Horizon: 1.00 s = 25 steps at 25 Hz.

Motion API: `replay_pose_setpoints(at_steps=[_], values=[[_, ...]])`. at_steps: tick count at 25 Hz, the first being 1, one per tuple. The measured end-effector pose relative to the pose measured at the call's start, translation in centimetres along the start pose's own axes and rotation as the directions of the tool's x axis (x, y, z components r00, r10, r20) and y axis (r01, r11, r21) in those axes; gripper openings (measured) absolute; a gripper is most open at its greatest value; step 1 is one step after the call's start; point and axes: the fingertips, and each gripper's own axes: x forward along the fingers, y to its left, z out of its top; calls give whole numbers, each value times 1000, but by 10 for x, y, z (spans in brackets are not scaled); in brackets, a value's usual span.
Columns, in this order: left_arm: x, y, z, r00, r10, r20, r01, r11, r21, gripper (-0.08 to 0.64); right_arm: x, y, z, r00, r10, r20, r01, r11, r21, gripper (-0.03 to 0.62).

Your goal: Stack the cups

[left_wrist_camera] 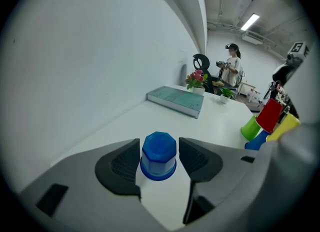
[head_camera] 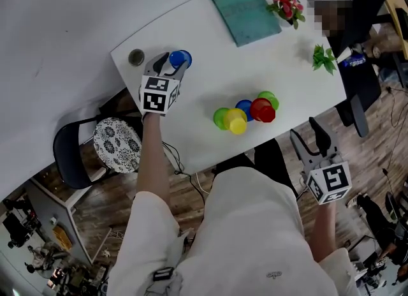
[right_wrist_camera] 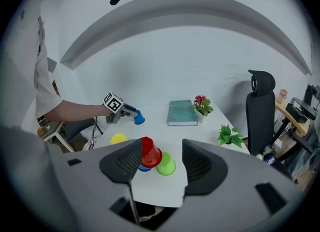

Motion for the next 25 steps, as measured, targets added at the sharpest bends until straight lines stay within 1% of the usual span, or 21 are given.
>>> replay_pose_setpoints(at_steps=[3,5,9,15,19,25], values=[[2,1,-4,1000,0,-15,0,1000,6,246,-1,0,0,1000,-13,-4,13,1000,12,253],[2,1,-6,1000,0,-19,0,1000,13,230,-2,1,1,1000,-14,0,14,1000,12,252],[1,-1,-7,1000,-5,-20,6,1000,23,227,-5,0,0,1000,-27,2,27,999,19,252],[-10,-5,-1,1000,5,-13,-4,999,35,225,-7,2,-3,1000,-15,26,14,1000,24,249],[-29,-14,5,1000,15,-3,-15,1000,24,225,-10,3,3,999,-1,53,0,1000,21,249],[-67,-38,17,999,29,43,-28,999,-15,227,-11,-1,11,994,35,101,-36,999,9,247]])
